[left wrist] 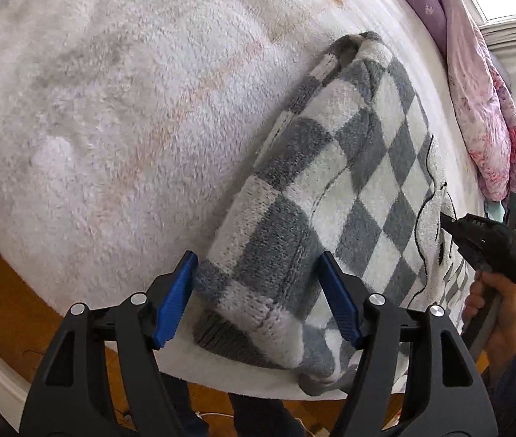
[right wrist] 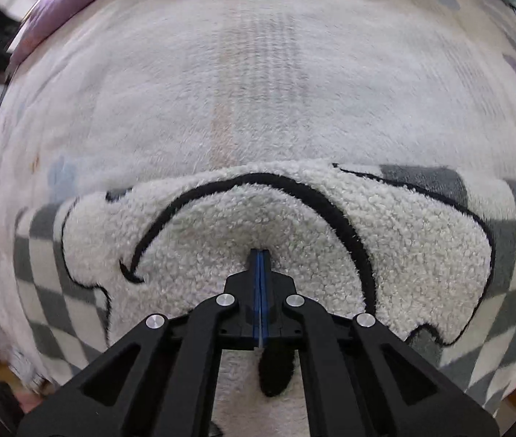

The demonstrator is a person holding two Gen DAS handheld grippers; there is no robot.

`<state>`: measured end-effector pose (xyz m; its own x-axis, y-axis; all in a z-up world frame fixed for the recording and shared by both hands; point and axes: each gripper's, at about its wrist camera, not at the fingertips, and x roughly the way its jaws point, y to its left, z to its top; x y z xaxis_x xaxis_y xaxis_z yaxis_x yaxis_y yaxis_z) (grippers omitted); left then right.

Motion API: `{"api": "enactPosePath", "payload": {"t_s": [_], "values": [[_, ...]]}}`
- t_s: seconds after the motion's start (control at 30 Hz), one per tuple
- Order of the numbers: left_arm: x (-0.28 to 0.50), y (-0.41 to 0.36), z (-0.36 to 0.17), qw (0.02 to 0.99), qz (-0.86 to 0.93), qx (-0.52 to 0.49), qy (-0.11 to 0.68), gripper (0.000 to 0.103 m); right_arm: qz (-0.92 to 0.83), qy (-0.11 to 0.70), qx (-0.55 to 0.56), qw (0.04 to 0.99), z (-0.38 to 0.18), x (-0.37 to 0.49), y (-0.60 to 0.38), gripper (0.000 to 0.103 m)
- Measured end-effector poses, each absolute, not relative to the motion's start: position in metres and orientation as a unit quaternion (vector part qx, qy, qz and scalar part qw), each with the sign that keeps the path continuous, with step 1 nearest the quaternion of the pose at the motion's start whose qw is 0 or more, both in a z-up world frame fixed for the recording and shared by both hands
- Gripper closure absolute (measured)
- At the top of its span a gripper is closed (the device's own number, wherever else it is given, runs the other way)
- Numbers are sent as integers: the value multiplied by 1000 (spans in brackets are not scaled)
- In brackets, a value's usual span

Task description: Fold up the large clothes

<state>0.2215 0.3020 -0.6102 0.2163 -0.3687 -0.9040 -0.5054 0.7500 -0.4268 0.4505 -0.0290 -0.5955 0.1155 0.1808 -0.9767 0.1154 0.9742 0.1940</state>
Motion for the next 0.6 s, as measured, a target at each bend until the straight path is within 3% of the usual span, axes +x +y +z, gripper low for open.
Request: {"api": "enactPosePath", "payload": {"t_s": [0.6], "values": [[208, 308, -633, 669, 1, -390, 633, 35, 8, 695, 144, 705, -583, 315, -16, 103]]}}
